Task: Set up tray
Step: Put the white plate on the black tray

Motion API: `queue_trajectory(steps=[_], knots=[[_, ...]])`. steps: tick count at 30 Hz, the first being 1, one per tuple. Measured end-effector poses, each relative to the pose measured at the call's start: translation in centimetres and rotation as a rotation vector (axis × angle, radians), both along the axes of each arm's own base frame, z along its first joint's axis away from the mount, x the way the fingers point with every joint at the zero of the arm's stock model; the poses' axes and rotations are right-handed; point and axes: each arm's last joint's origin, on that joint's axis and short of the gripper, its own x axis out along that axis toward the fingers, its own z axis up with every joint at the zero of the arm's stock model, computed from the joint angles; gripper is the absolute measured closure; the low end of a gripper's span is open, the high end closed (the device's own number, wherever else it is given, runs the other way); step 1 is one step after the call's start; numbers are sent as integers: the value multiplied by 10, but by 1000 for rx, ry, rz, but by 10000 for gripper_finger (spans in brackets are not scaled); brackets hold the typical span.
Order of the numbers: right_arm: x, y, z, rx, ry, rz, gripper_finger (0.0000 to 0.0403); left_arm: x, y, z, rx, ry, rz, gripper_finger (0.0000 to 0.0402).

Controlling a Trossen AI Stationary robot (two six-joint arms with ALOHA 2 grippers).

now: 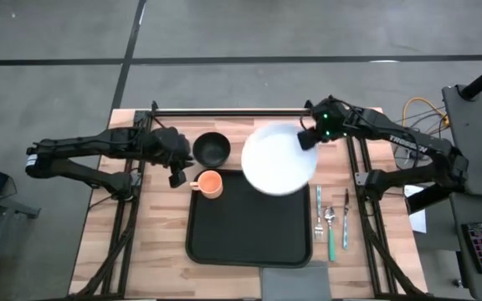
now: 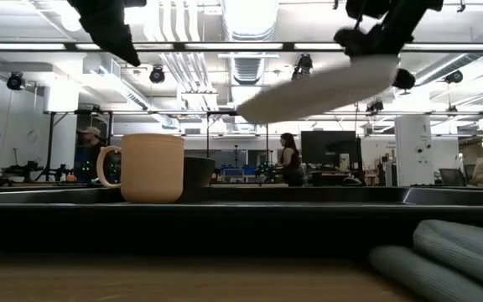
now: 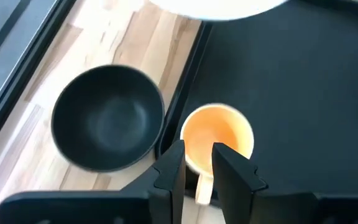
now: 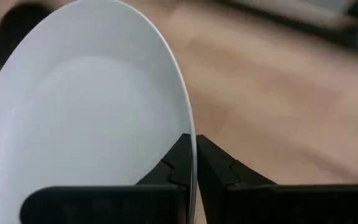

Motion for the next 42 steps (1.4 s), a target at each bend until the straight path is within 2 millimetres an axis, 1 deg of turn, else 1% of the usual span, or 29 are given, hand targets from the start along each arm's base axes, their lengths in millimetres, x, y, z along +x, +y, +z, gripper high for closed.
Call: queue_trajectory(steps=[3,6,9,12,14,17,20,24,28,32,35,37,42], knots=[[0,17,-2,53,63,100,395,-5,0,1,3,8,-3,340],[6,35,-19,88,74,208,394,-11,-1,5,-4,-27,9,340],[22,52,-37,97,-54,305,394,-16,-2,13,-9,-102,22,340],[38,66,-48,55,-228,368,394,-22,-2,20,6,-166,13,340],[43,76,-54,34,-312,409,394,-26,-3,23,10,-192,11,340],[45,87,-62,21,-367,446,394,-32,-3,25,16,-231,10,340],[46,95,-74,18,-369,457,394,-38,-4,20,36,-259,-6,340],[53,98,-91,39,-348,435,394,-46,-5,10,52,-334,-14,340],[66,98,-107,24,-332,434,394,-54,-6,-4,63,-428,-18,340],[84,100,-119,19,-390,465,394,-60,-6,-20,74,-498,-22,340],[95,101,-130,60,-429,508,394,-64,-7,-31,68,-536,-38,340],[99,102,-138,85,-425,532,394,-65,-8,-36,55,-550,-59,340],[103,101,-158,122,-357,511,394,-67,-9,-44,49,-548,-62,340]])
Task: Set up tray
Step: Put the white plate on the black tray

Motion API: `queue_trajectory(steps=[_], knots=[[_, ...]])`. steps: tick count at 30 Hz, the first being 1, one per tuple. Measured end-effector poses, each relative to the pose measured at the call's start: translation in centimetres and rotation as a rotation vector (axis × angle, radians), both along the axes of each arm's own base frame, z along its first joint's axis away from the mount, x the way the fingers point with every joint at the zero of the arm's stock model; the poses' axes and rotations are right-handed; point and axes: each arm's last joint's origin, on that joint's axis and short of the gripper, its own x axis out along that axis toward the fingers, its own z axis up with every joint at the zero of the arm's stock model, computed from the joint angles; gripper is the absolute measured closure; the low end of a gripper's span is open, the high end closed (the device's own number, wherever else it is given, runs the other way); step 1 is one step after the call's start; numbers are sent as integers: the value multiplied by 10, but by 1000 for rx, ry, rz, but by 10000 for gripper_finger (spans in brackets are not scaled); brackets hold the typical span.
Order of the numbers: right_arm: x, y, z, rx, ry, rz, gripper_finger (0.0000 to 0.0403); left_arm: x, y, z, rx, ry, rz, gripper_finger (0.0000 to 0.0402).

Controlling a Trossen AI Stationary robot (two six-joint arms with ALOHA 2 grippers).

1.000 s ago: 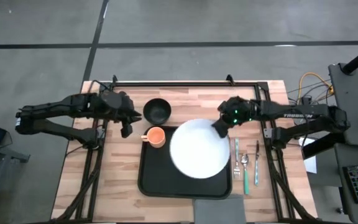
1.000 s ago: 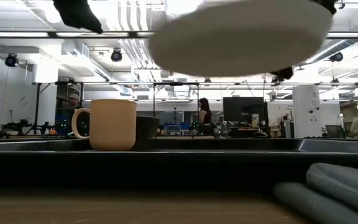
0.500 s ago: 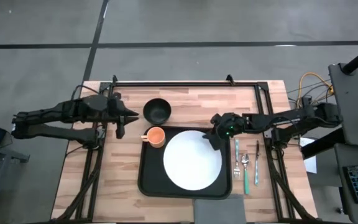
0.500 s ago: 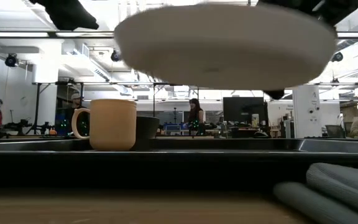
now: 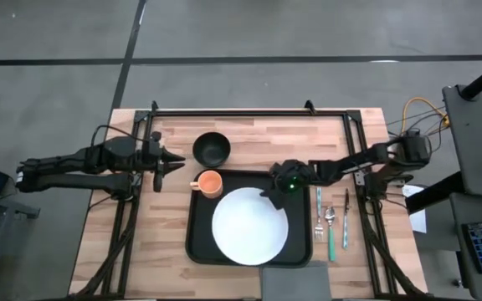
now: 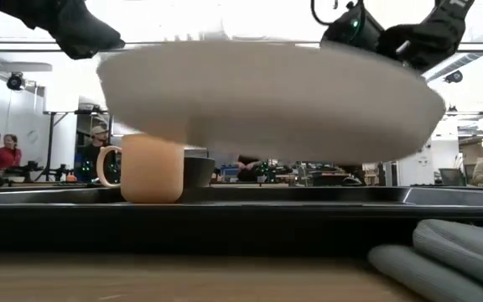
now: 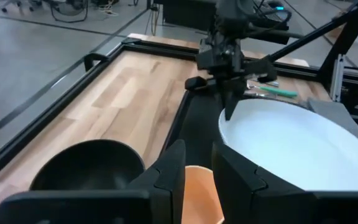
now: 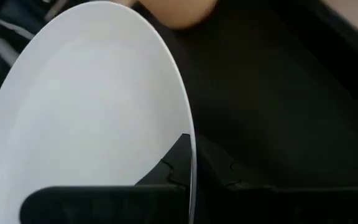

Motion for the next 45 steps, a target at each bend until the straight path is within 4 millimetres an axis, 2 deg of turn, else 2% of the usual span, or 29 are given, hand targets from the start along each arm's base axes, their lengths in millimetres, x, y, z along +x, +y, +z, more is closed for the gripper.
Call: queue_trajectory(steps=[11,20,28,38,45], knots=[[21,-19,-15,-56,124,-59,394,0,0,0,-4,-5,0,340],[17,-19,-12,-92,165,-28,395,0,0,0,-4,-5,-2,340],[16,-20,-21,-157,209,-36,395,0,0,0,-5,-5,-2,340],[15,-19,-21,-185,219,4,394,0,0,0,-19,-7,2,340],[17,-20,-18,-214,208,2,362,0,0,0,-22,-8,3,340]])
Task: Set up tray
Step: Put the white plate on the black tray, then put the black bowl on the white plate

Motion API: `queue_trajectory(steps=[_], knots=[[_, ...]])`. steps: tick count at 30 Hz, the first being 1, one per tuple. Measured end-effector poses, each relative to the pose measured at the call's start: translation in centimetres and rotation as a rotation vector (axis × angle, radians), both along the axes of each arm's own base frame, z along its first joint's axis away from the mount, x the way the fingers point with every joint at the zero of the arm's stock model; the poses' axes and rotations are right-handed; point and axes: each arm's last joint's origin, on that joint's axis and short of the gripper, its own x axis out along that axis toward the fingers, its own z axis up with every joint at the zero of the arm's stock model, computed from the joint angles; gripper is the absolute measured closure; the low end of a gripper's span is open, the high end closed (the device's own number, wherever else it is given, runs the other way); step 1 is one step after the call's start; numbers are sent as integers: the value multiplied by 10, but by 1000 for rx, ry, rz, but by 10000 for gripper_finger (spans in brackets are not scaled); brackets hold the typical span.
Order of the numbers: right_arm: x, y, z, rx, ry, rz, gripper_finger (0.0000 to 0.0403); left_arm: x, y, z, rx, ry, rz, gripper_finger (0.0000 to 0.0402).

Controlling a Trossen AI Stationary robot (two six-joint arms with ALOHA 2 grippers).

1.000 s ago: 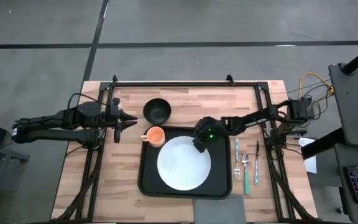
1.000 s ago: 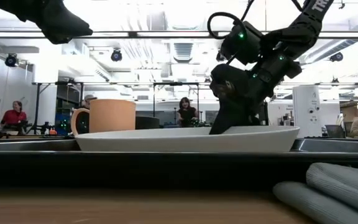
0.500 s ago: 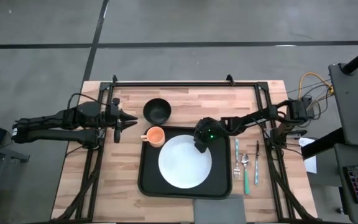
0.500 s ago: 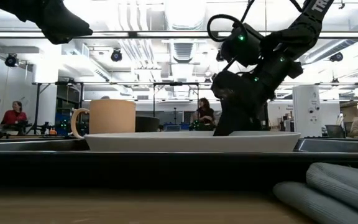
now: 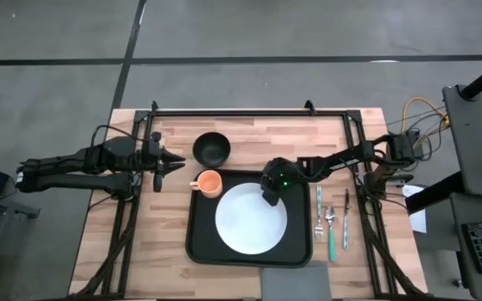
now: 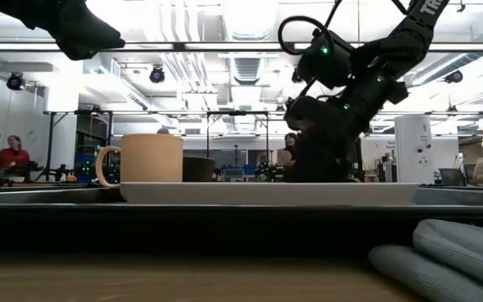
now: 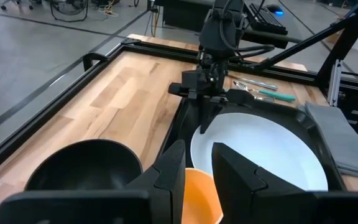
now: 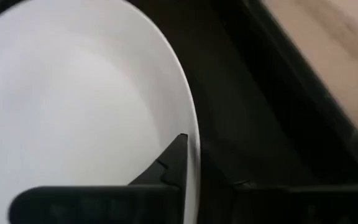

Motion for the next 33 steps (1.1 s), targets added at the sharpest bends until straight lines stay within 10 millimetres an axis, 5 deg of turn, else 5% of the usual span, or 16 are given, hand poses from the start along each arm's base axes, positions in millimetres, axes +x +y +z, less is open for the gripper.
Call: queue_trajectory(steps=[6,22,33], knots=[[11,-1,16,-43,-61,35,324,0,0,0,0,-1,0,340],[17,-5,116,-199,-262,29,231,1,0,-8,42,23,-10,340],[55,-18,98,-281,-209,-199,192,2,0,-15,-16,33,8,340]])
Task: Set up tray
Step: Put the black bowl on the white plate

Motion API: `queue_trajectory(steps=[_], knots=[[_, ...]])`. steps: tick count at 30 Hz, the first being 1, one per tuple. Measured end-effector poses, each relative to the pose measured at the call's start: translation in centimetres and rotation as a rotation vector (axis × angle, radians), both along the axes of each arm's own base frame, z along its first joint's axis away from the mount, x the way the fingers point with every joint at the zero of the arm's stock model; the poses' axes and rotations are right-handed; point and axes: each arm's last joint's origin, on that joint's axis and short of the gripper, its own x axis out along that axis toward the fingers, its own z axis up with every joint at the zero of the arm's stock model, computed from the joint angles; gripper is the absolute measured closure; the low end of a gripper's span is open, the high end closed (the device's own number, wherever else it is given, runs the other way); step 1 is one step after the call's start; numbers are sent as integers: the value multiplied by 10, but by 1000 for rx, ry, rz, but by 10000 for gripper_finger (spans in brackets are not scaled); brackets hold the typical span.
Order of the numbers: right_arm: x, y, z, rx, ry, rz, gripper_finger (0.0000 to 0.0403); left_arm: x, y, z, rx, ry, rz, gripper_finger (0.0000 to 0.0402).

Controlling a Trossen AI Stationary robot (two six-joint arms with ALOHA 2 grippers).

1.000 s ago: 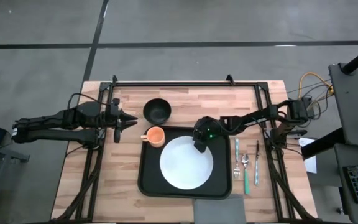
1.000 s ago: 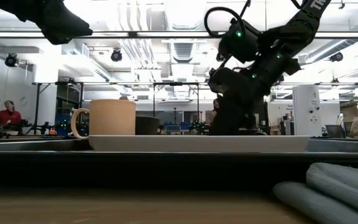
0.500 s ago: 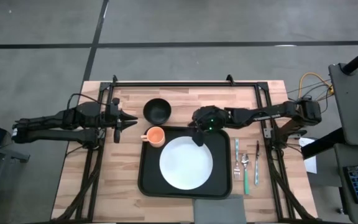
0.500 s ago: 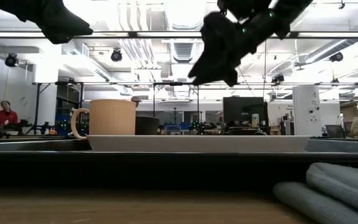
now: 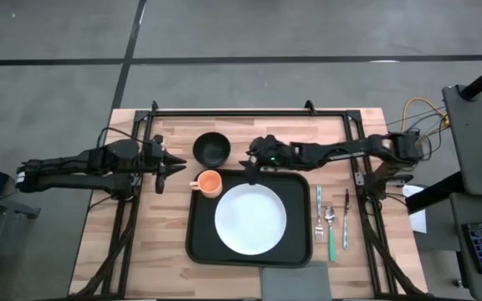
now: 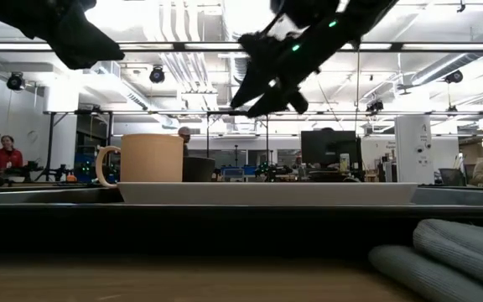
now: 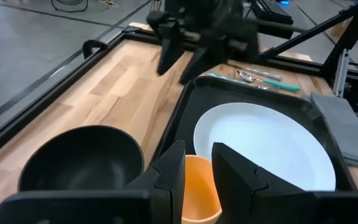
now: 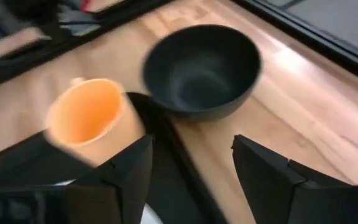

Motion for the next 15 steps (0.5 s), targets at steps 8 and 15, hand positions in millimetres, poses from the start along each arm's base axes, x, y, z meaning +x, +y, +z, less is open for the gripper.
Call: queue_trajectory(steps=[8,15], knots=[[56,-25,-21,-26,-7,-234,186,0,0,0,-54,-12,18,340],[91,-50,-30,-5,-24,-298,174,0,0,0,-71,-15,23,340]])
